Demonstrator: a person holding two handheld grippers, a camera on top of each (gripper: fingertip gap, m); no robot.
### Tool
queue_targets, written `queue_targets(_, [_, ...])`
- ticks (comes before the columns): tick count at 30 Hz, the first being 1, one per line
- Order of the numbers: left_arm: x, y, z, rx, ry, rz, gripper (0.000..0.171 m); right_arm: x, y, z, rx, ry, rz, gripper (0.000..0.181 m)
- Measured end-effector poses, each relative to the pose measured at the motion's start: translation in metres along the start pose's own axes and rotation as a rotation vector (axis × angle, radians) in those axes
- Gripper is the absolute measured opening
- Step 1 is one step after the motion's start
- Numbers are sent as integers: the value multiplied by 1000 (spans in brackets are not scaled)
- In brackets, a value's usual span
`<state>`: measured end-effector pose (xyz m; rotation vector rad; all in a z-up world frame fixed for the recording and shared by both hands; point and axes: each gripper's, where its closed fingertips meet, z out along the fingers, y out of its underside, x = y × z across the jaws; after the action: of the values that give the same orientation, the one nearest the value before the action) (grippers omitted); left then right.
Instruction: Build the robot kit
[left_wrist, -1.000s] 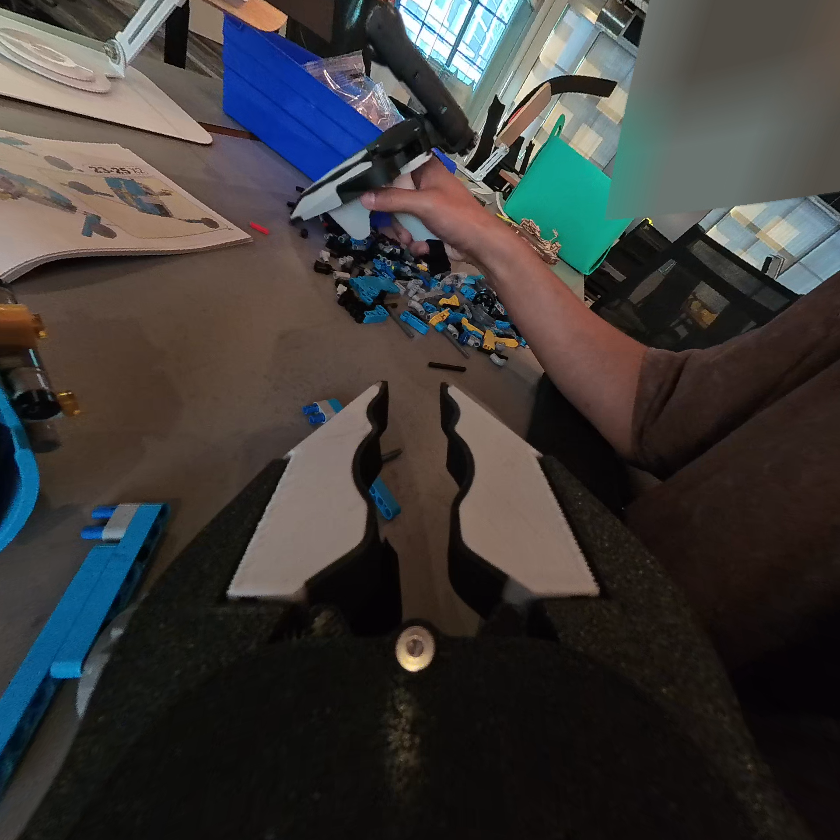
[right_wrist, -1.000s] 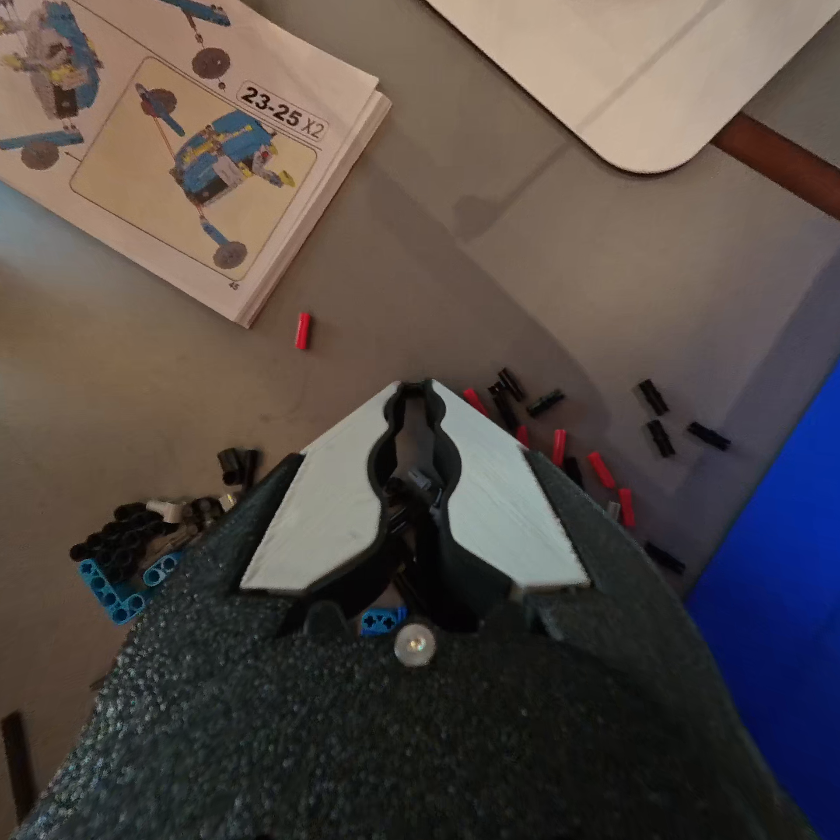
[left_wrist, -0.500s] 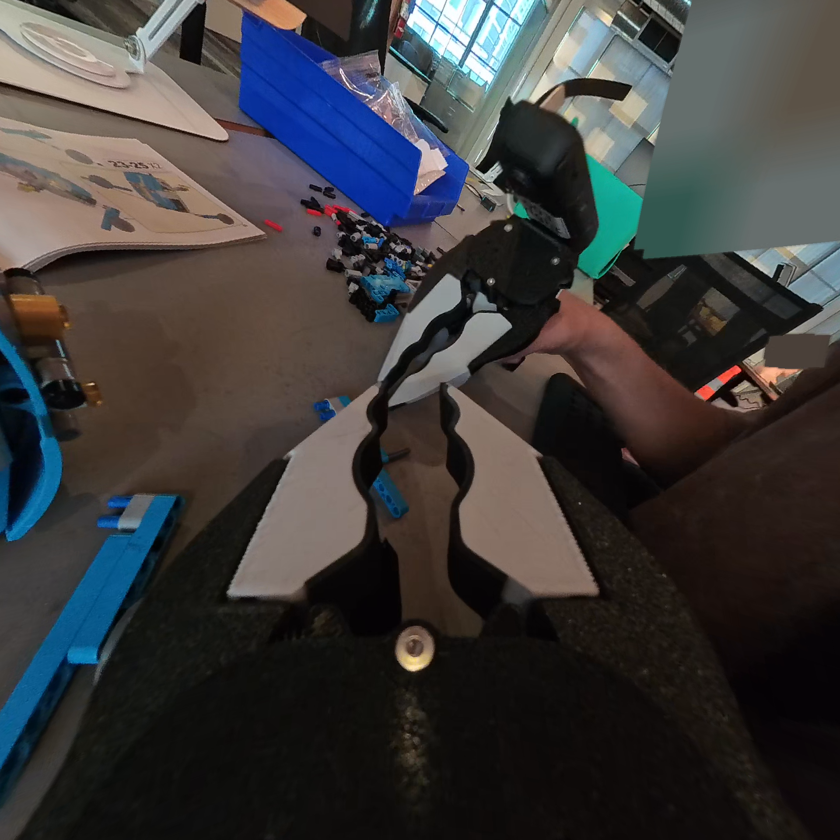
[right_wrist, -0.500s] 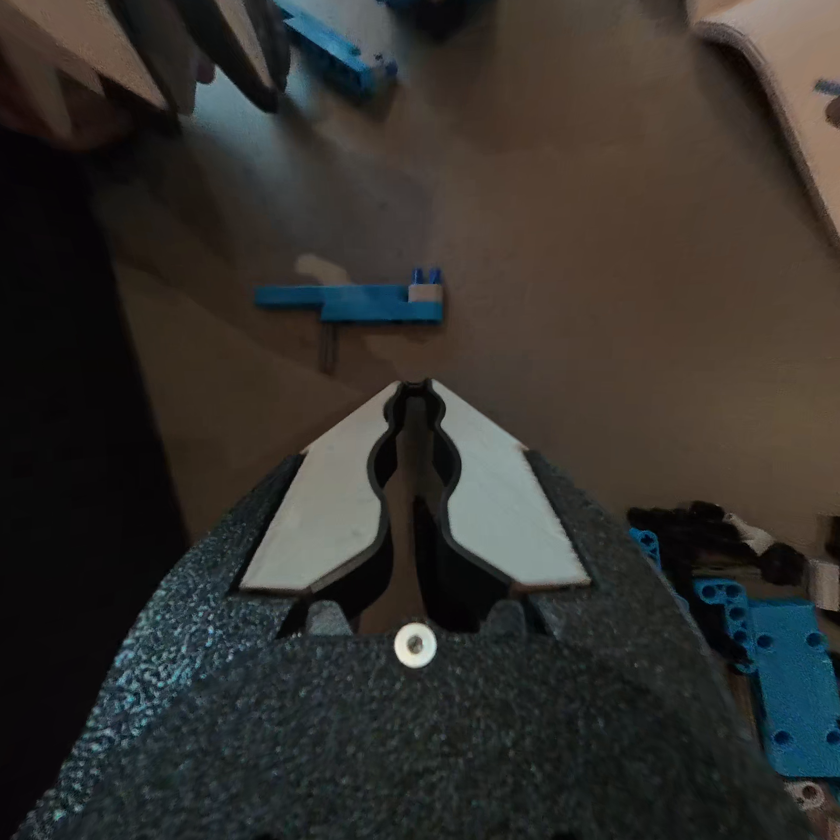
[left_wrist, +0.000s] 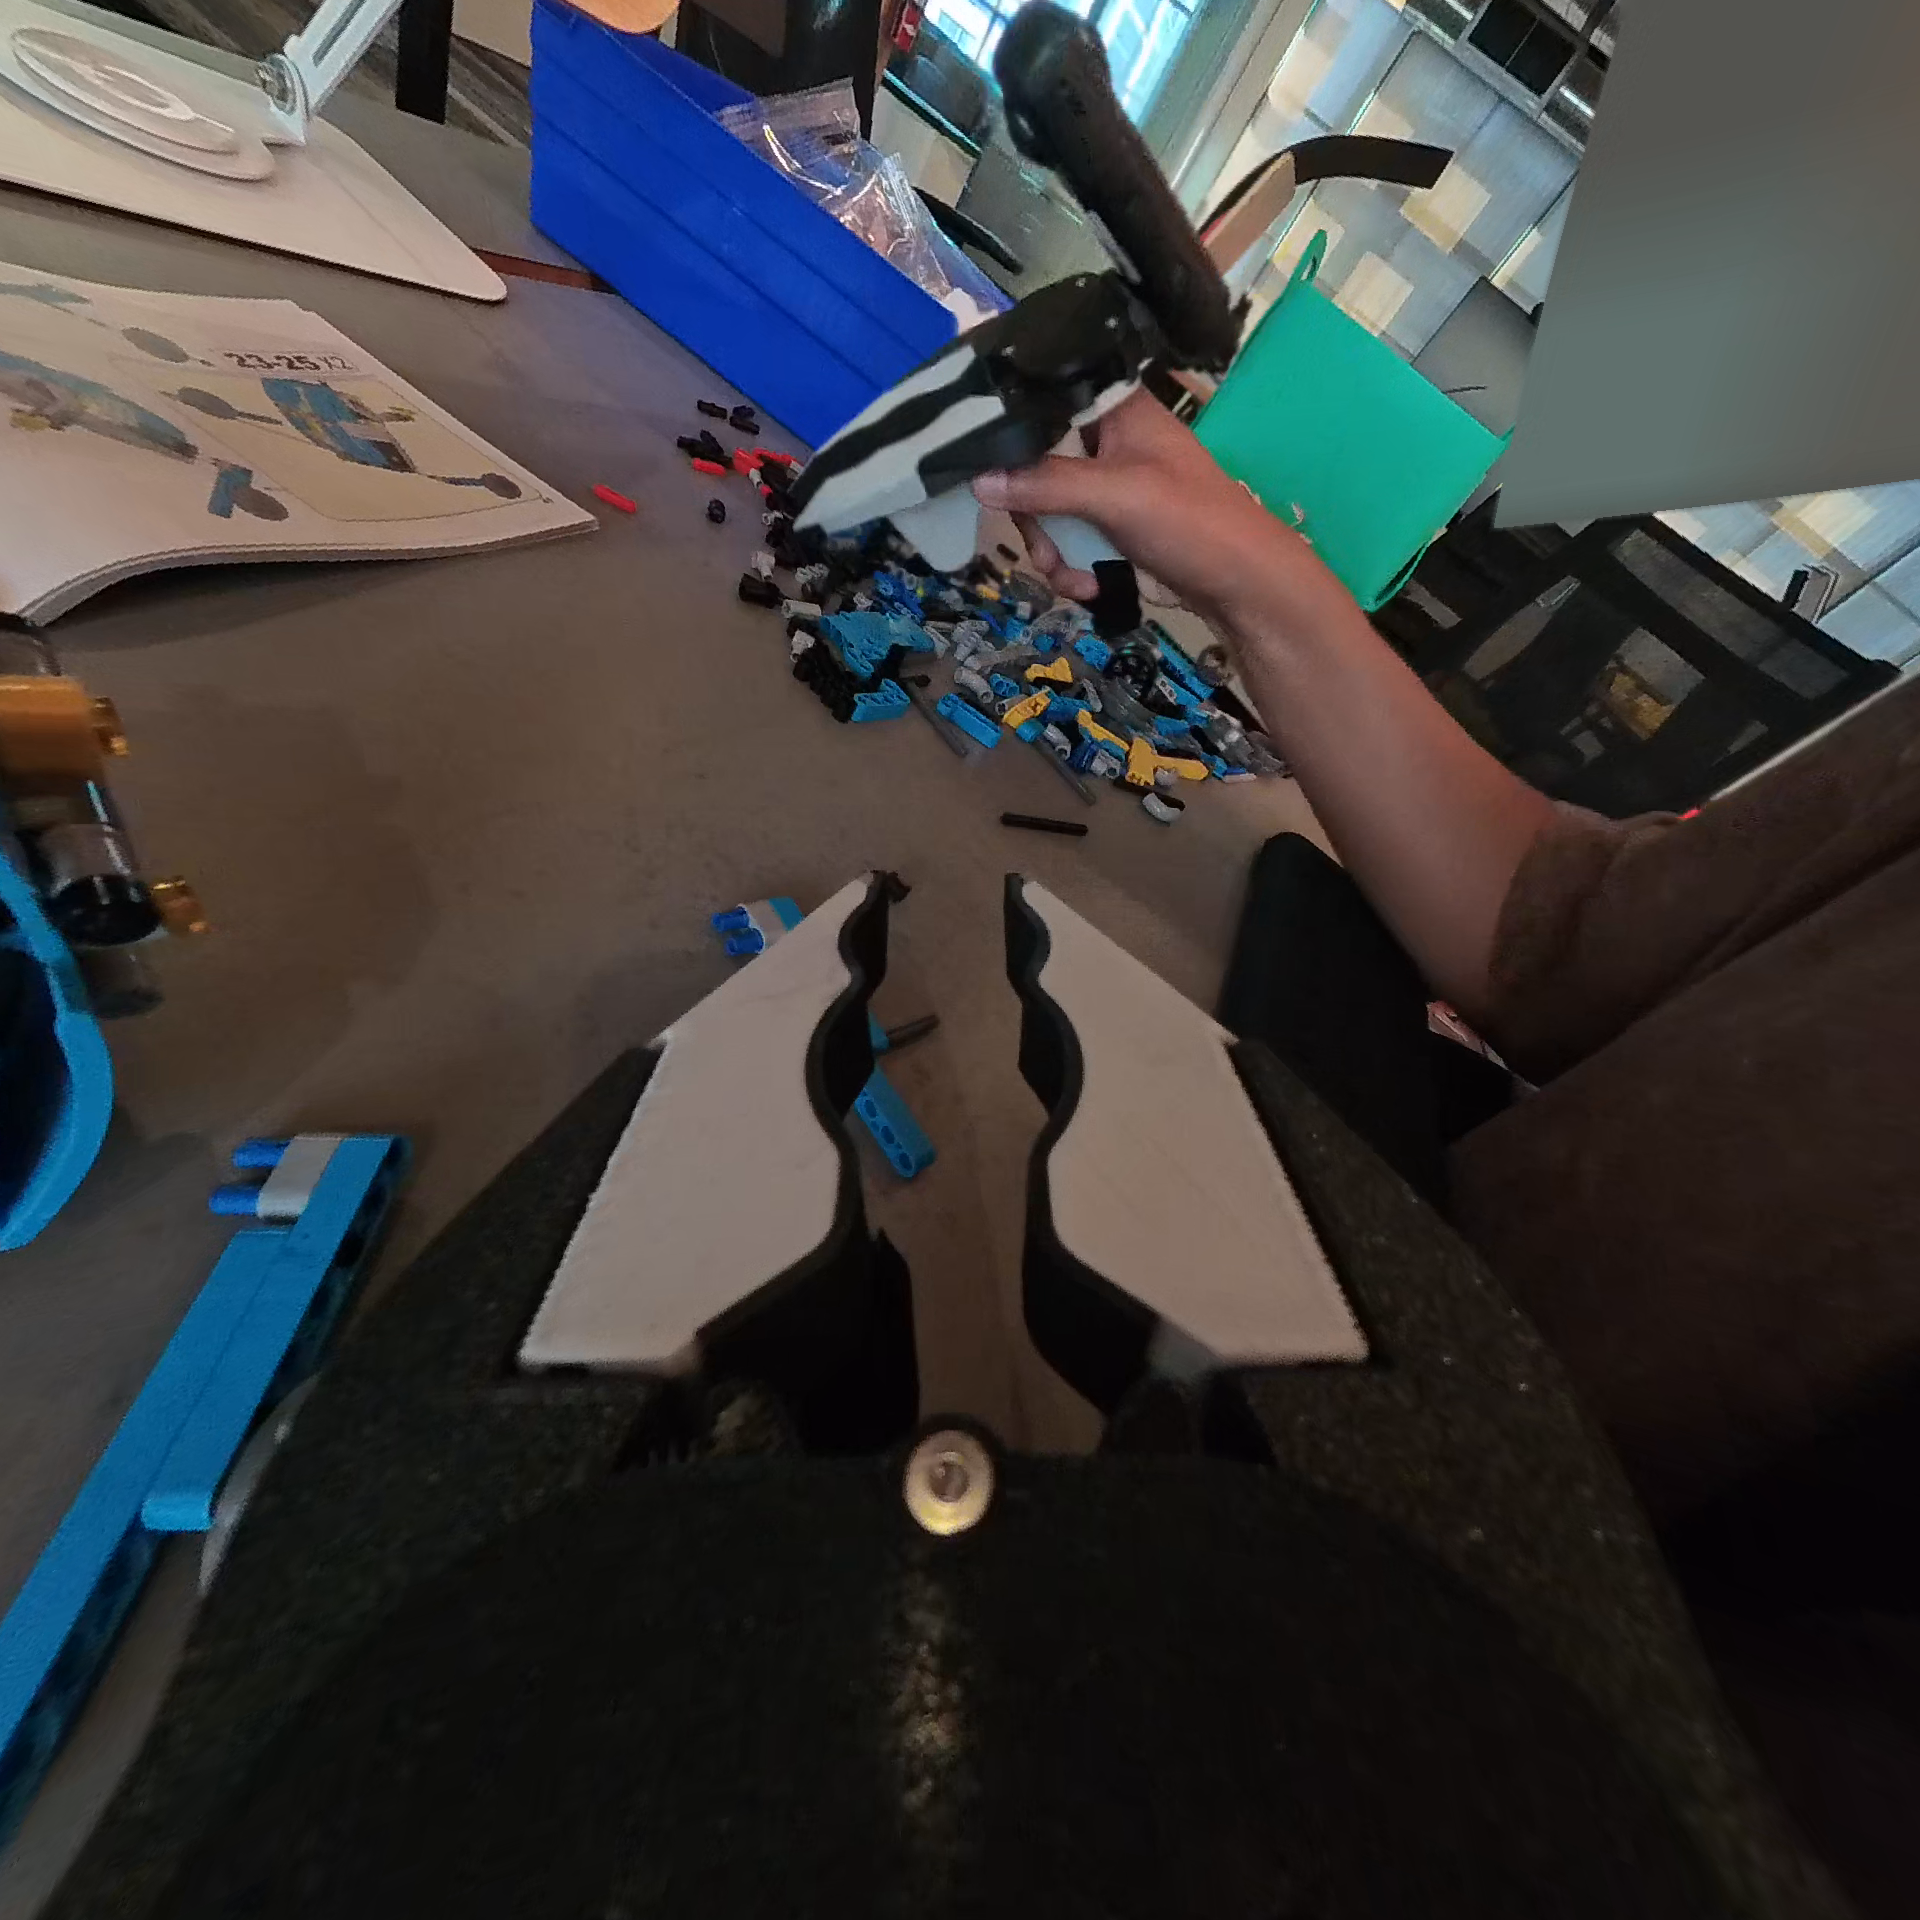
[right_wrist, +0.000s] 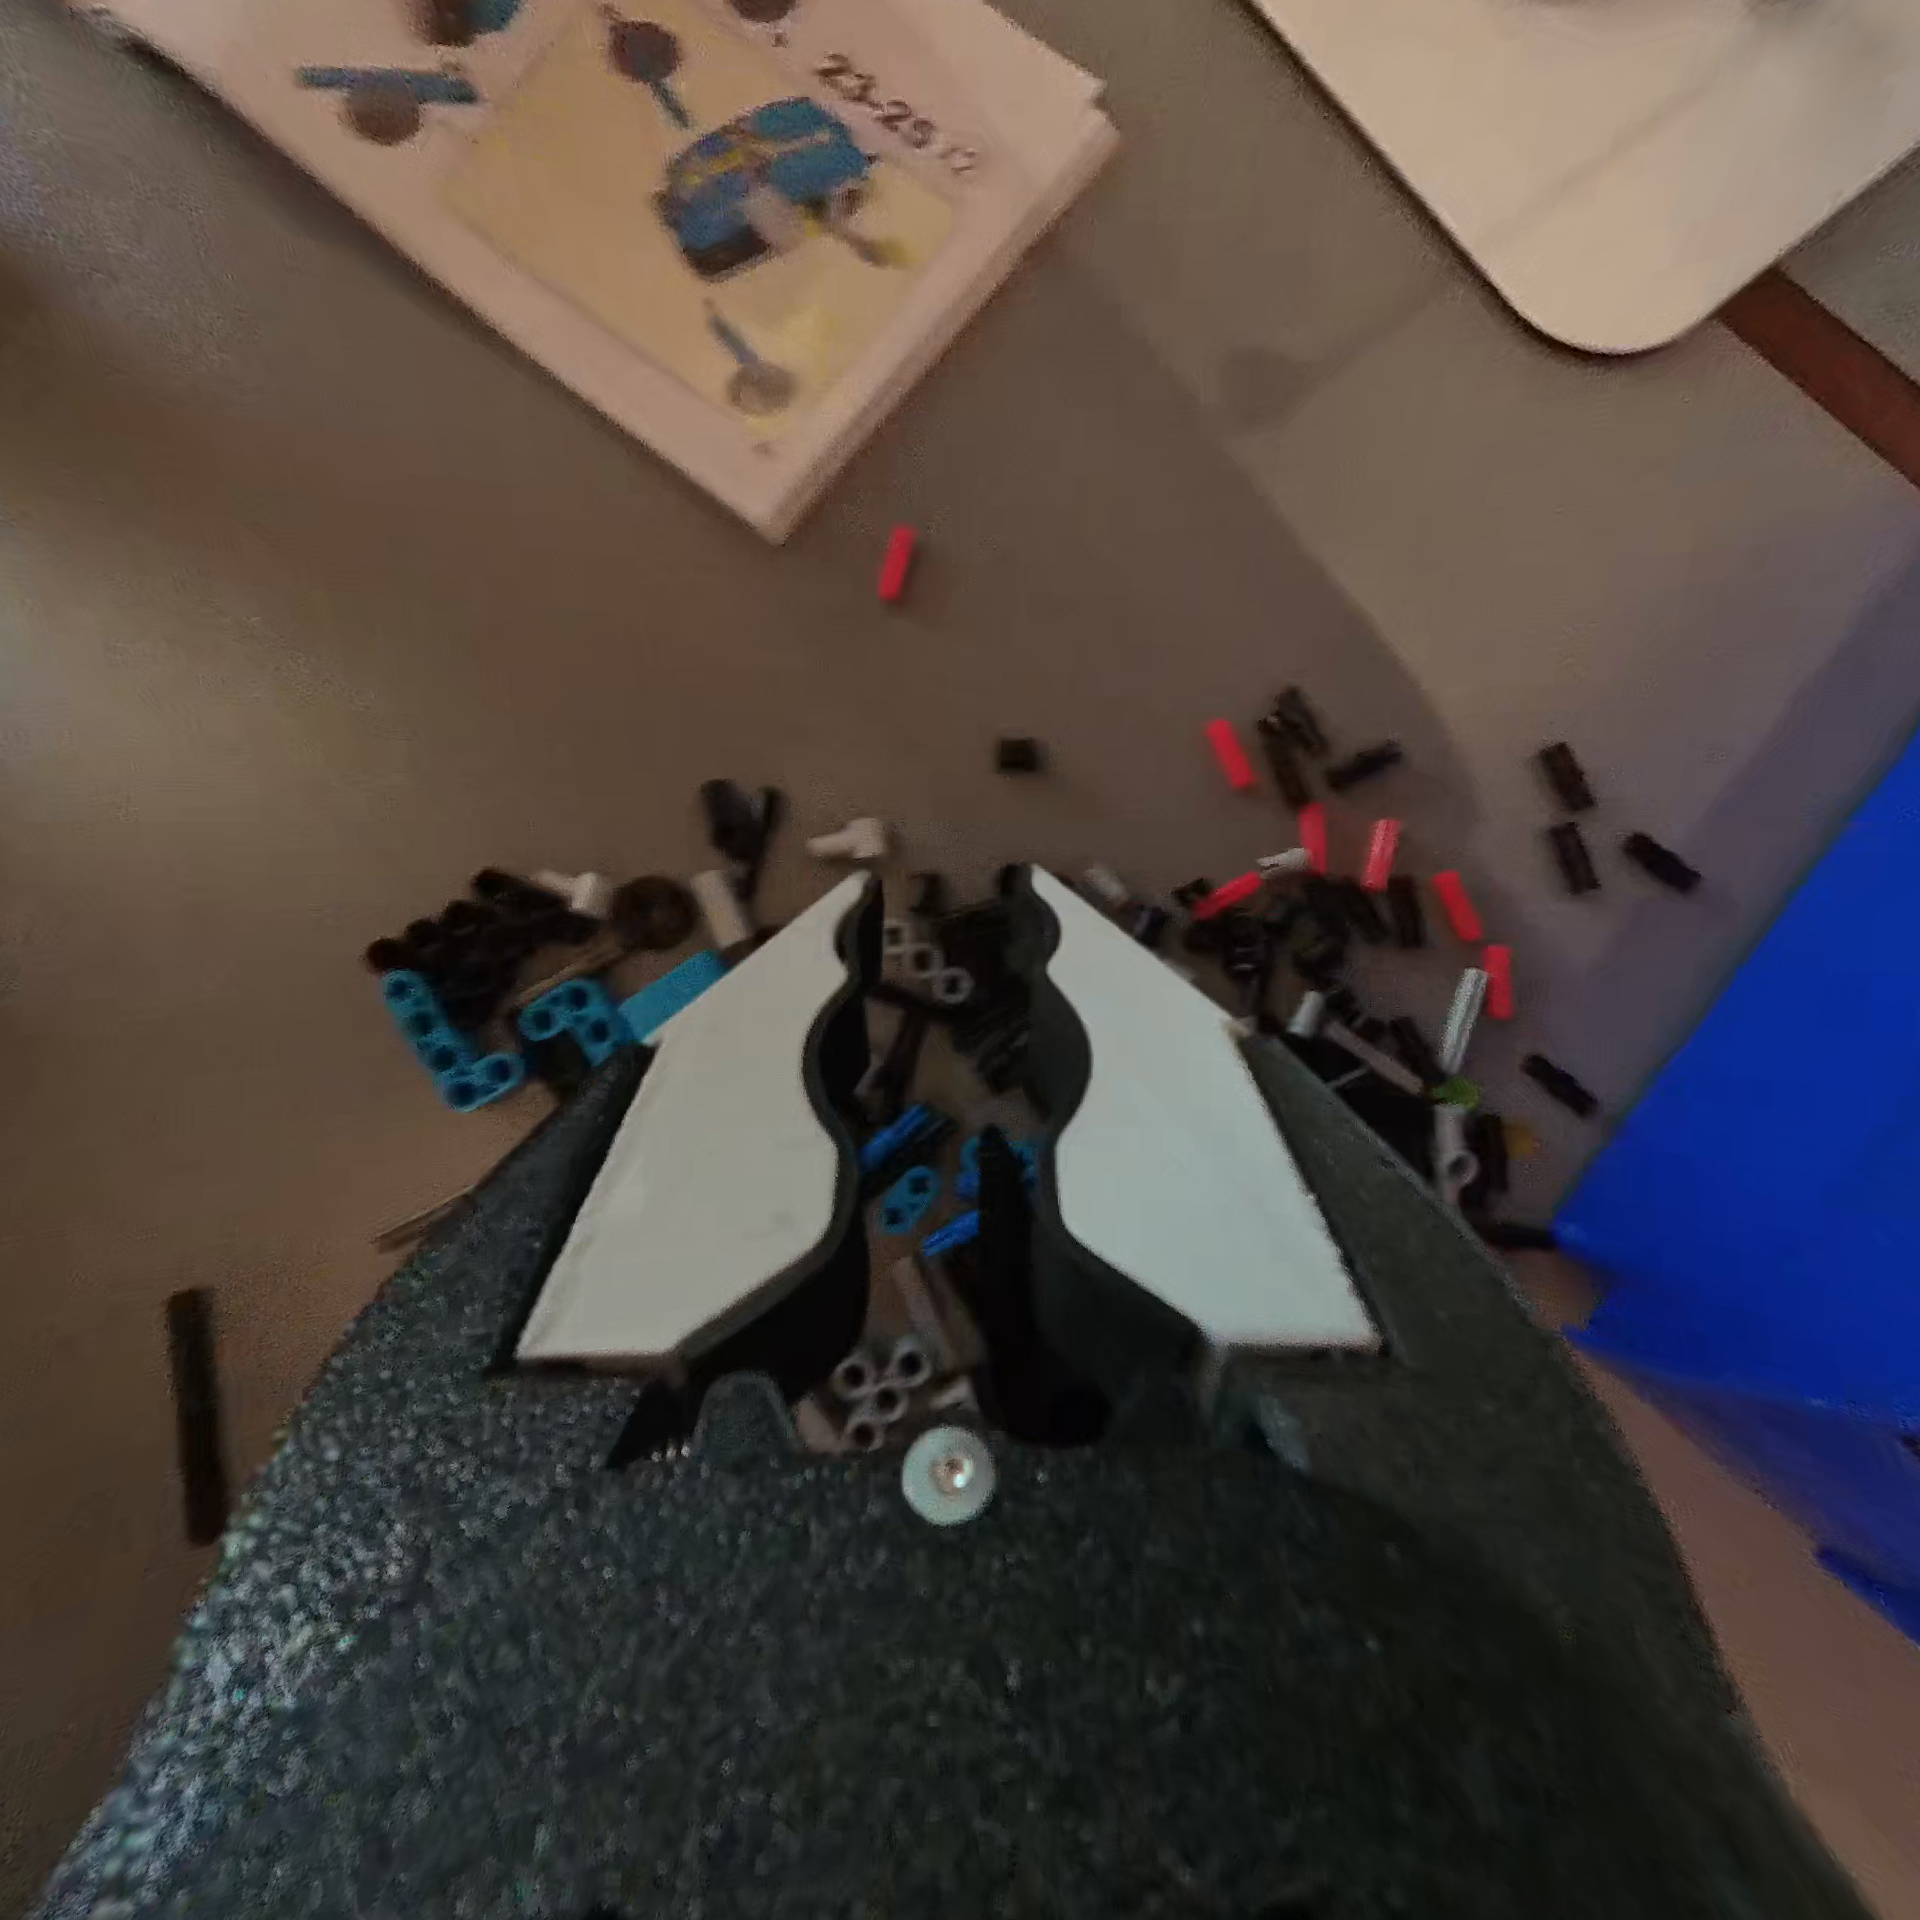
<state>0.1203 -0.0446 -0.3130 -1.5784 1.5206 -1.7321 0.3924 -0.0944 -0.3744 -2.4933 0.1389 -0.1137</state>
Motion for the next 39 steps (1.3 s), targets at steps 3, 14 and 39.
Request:
queue_targets(3, [-2, -1, -1, 5, 2, -18, 22, 8, 1, 8, 2, -25, 41, 19])
queue_targets(14, [-4, -3, -2, 18, 14, -57, 22, 9, 0, 14, -25, -11, 5, 16])
queue_targets(39, [-5, -3, -2, 21, 16, -66, 22, 4, -1, 8, 3, -68, 84, 15])
